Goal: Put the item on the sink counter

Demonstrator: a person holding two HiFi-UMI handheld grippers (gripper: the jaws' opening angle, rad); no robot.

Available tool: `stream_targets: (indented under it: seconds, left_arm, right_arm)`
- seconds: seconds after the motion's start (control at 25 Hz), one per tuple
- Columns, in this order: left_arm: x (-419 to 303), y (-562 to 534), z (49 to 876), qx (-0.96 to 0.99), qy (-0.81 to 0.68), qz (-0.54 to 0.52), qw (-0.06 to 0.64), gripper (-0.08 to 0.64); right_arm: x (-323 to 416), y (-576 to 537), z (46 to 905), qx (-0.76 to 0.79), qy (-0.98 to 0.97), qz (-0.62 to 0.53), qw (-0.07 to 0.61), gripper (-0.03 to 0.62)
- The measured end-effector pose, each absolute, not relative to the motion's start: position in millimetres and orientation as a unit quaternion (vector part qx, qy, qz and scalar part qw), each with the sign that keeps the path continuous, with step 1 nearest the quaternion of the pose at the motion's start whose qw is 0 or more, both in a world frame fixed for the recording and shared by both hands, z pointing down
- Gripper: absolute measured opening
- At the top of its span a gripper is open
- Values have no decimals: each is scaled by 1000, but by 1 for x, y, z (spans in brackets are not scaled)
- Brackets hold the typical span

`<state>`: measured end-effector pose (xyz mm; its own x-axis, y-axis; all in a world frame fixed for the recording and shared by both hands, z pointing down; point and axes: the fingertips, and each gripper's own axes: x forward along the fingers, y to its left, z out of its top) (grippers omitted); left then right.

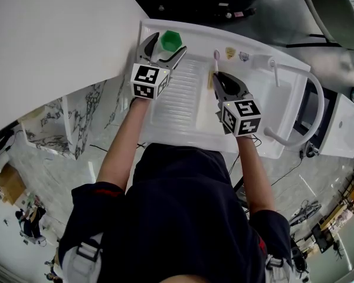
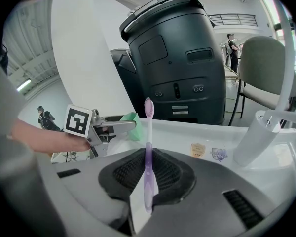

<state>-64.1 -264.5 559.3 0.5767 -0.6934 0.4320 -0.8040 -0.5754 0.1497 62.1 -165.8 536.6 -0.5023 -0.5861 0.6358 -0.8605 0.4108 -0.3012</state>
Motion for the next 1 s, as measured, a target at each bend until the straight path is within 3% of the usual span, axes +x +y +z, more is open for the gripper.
stream_targets:
  seconds: [0.8,1.0]
  left_arm:
    - [-77,-226,540,862,-439,161,195,369]
    - [-82,-217,532,861,-447,155,185,198]
  right_arm:
    - [66,-181,536,438,-811,286,262,63]
    - [71,-192,532,435,-812,276,276,63]
